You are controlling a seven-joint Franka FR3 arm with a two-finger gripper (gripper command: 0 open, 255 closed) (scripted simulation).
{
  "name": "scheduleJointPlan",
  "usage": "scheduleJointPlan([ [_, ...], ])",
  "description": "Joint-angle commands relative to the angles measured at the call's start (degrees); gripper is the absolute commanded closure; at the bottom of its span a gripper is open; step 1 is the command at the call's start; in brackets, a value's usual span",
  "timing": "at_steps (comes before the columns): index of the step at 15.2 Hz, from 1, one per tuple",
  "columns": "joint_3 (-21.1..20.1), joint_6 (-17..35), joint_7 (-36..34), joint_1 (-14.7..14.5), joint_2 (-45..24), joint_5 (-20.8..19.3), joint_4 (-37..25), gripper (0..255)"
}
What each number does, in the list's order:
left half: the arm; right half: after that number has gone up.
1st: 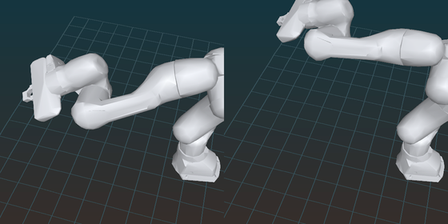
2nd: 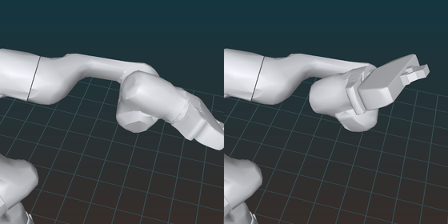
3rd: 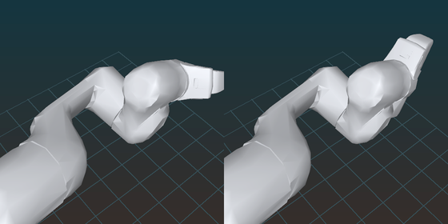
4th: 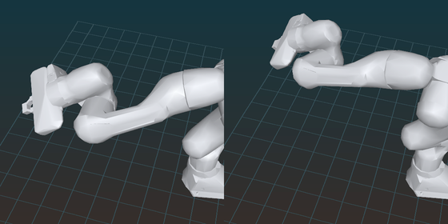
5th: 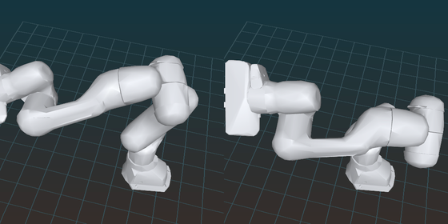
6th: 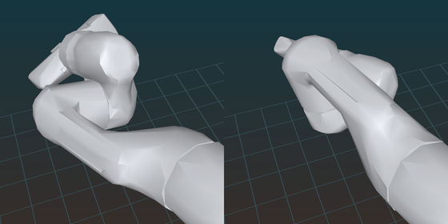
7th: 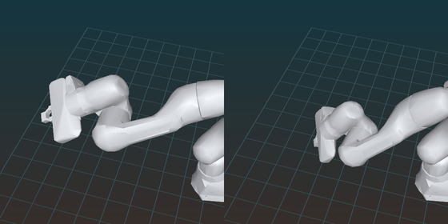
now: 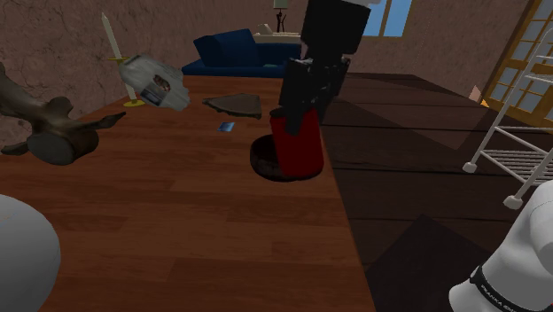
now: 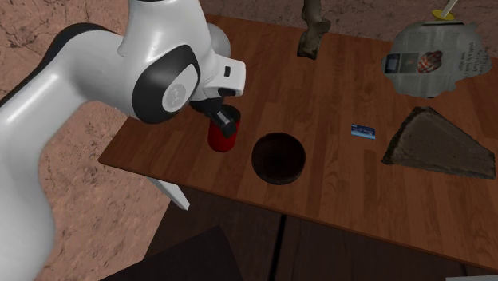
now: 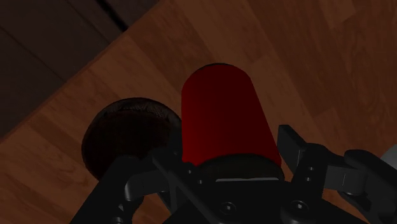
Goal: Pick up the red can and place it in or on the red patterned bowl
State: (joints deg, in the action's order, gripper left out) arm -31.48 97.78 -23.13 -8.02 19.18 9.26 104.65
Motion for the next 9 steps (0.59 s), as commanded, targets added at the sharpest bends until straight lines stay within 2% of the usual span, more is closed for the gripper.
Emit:
scheduleJointPlan([
  [1, -0.07, -1.64, -0.27, 0.15, -0.63, -0.34, -2.25, 255],
  [3, -0.11, -2.73, -0.43, 0.24, -1.05, -0.55, -3.72, 255],
  [9, 3.4, -4.54, 5.35, 3.15, -6.71, -3.12, -10.06, 255],
])
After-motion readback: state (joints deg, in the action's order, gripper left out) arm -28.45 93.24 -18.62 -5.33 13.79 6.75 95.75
